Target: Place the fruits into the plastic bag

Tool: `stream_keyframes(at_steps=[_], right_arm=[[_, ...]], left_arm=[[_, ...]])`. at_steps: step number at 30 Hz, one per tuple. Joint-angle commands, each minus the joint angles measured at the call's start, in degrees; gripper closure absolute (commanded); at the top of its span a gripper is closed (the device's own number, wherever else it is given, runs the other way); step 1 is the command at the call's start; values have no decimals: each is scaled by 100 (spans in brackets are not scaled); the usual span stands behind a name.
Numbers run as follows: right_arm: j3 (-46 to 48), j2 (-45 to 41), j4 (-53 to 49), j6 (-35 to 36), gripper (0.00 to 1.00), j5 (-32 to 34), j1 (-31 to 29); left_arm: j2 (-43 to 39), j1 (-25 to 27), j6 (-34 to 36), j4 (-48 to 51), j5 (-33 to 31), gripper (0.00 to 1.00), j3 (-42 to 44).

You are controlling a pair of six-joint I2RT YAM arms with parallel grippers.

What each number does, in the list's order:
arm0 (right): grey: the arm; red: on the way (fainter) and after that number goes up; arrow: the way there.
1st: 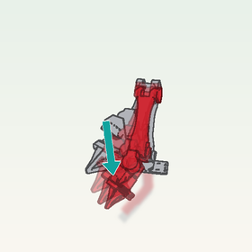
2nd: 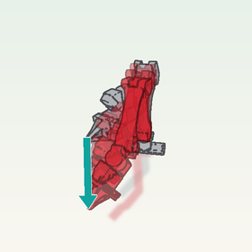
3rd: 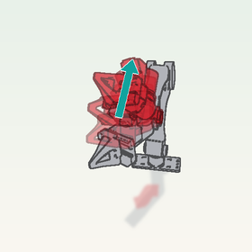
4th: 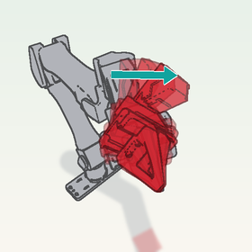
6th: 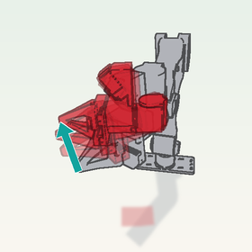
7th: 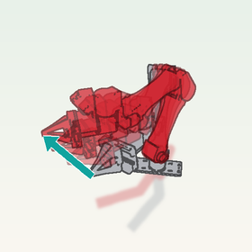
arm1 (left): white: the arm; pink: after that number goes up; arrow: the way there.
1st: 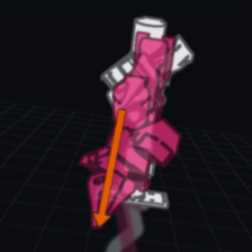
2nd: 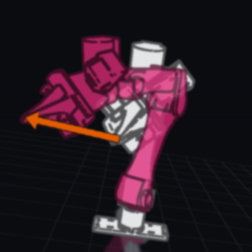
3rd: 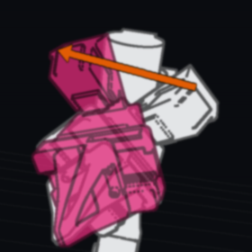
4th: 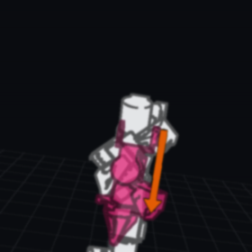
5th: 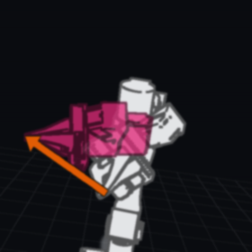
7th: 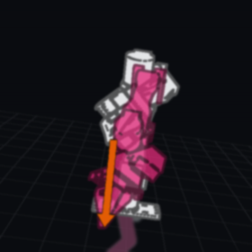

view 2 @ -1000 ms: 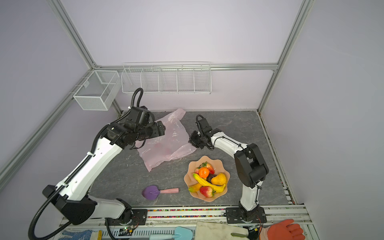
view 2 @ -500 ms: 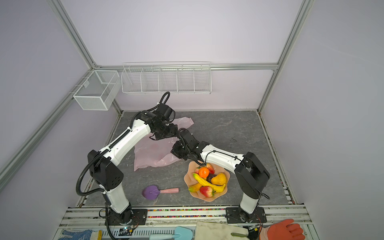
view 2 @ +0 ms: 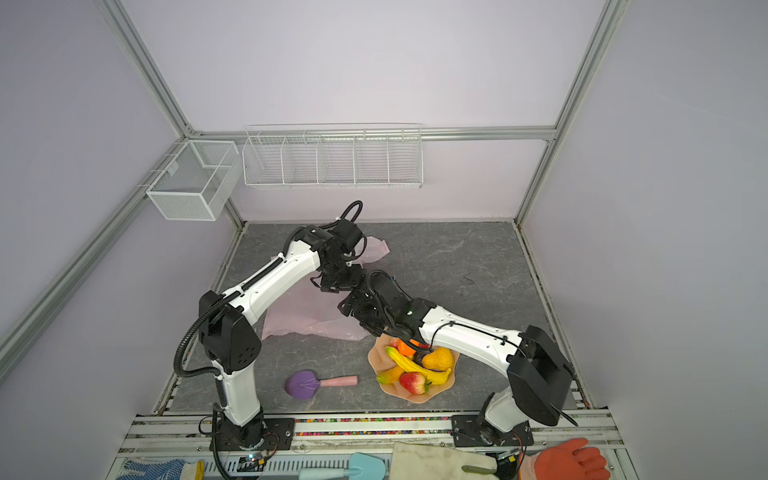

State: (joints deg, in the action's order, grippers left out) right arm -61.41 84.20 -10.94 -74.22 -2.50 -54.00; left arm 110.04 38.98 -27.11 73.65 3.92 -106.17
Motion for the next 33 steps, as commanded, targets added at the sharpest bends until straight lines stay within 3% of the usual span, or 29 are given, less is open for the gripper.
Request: stream_keyframes(at_steps=[1, 6, 11, 17, 24, 28, 33], right_arm=[[-231, -676, -1053, 542, 3, 591, 28], [-207, -1740, -2232, 1031, 5, 1163, 187], [-59, -2842, -3085, 1511, 11, 1623, 528], [162, -3517, -3502, 2003, 12, 1239, 1225], [393, -3577, -3422, 2227, 11, 1052, 1376], [604, -3545, -3212, 2307, 11, 993, 1524], [680, -3276, -2980, 2556, 11, 556, 1991]], left_arm=[[-85, 58, 169, 493, -163, 19, -184], [73, 286, 263, 658, -166, 19, -399], [612, 542, 355, 1002, -636, 19, -947], [1450, 618, 388, 1379, -1171, 19, -1703], [2192, 663, 467, 1705, -1576, 24, -2236], [2253, 707, 535, 1715, -1754, 34, -1907], [2013, 699, 553, 1787, -2273, 72, -1565]])
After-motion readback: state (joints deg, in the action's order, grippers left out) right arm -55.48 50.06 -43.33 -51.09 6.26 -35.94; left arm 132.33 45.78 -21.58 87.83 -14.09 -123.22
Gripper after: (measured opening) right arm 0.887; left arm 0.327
